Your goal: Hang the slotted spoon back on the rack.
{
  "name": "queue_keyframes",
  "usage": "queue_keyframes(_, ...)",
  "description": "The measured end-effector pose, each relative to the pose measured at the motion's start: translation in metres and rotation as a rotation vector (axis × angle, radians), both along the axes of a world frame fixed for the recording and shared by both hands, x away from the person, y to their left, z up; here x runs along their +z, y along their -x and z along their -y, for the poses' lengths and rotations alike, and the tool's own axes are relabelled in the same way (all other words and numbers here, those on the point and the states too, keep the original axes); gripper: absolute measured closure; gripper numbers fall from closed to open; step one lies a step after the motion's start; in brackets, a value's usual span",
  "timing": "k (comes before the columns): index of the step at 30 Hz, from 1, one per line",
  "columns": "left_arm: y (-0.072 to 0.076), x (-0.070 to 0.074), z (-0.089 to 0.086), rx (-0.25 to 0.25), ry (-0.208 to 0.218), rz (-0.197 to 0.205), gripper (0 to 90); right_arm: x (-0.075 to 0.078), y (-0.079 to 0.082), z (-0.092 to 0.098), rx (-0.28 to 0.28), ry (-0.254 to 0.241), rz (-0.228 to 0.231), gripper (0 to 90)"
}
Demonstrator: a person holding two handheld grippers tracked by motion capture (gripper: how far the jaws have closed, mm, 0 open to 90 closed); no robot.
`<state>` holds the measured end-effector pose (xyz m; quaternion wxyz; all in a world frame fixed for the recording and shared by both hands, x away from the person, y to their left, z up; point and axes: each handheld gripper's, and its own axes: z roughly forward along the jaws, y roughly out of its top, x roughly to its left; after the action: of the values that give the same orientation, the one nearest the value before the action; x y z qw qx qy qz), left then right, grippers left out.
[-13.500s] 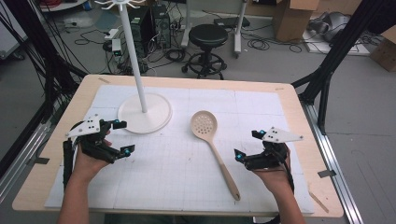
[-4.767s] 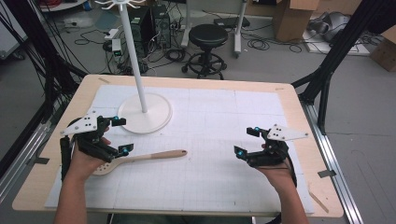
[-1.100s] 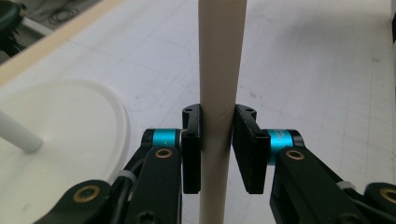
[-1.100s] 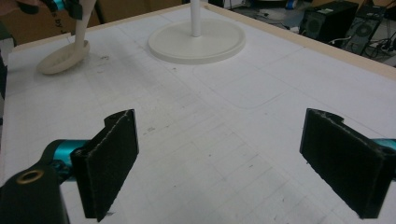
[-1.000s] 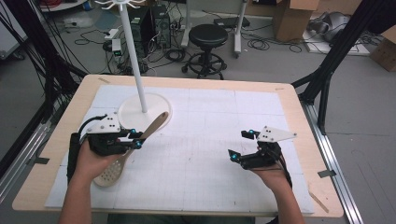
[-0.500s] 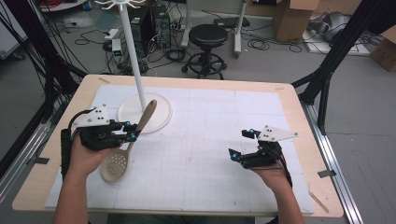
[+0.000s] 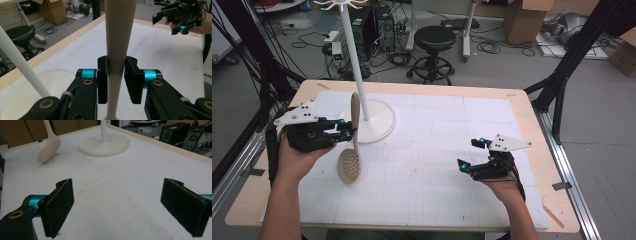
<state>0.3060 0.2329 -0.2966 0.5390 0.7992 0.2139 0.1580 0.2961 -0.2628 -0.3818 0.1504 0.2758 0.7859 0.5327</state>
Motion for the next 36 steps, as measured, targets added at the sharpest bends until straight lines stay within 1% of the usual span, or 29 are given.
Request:
queue_keyframes(3, -0.001, 0.003, -0.001, 0.002, 0.001, 0.002, 73.9, 0.000, 0.000, 0.000, 0.000, -0.002, -0.009, 10.7)
queue_keyframes(6, -0.001, 0.009, -0.004, 0.009, 0.002, 0.002, 73.9, 0.000, 0.000, 0.000, 0.001, -0.002, -0.008, 10.7)
queue_keyframes(9, -0.002, 0.012, -0.005, 0.011, -0.001, 0.002, 73.9, 0.000, 0.000, 0.000, 0.000, -0.002, -0.010, 10.7)
queue_keyframes(15, -0.007, 0.020, -0.010, 0.016, 0.010, -0.011, 73.9, -0.001, 0.000, 0.000, -0.001, -0.004, -0.012, 10.7)
queue_keyframes(20, -0.012, 0.030, -0.014, 0.020, 0.017, -0.024, 73.9, -0.001, -0.001, 0.001, -0.003, -0.005, -0.009, 10.7)
queue_keyframes(24, -0.019, 0.040, -0.019, 0.025, 0.014, -0.042, 73.9, -0.001, -0.001, 0.001, -0.003, -0.005, -0.008, 10.7)
queue_keyframes(27, -0.024, 0.051, -0.023, 0.031, -0.005, -0.041, 73.8, -0.001, -0.001, 0.001, -0.004, -0.007, -0.011, 10.7)
queue_keyframes(30, -0.030, 0.061, -0.028, 0.035, -0.004, -0.043, 73.9, -0.001, -0.001, 0.001, 0.001, -0.007, -0.008, 10.7)
queue_keyframes(31, -0.032, 0.064, -0.029, 0.034, -0.002, -0.042, 73.9, -0.001, -0.001, 0.001, 0.002, -0.008, -0.015, 10.7)
queue_keyframes(33, -0.037, 0.070, -0.033, 0.045, 0.000, -0.044, 73.9, -0.001, -0.001, 0.001, 0.002, -0.007, -0.014, 10.7)
queue_keyframes(34, -0.041, 0.076, -0.035, 0.057, -0.001, -0.047, 73.9, -0.001, -0.001, 0.001, 0.002, -0.008, -0.015, 10.7)
queue_keyframes(35, -0.041, 0.076, -0.035, 0.057, -0.001, -0.047, 73.9, -0.001, -0.001, 0.001, 0.002, -0.008, -0.015, 10.7)
queue_keyframes(36, -0.044, 0.079, -0.037, 0.064, -0.009, -0.045, 73.9, -0.001, -0.001, 0.001, 0.001, -0.007, -0.010, 10.7)
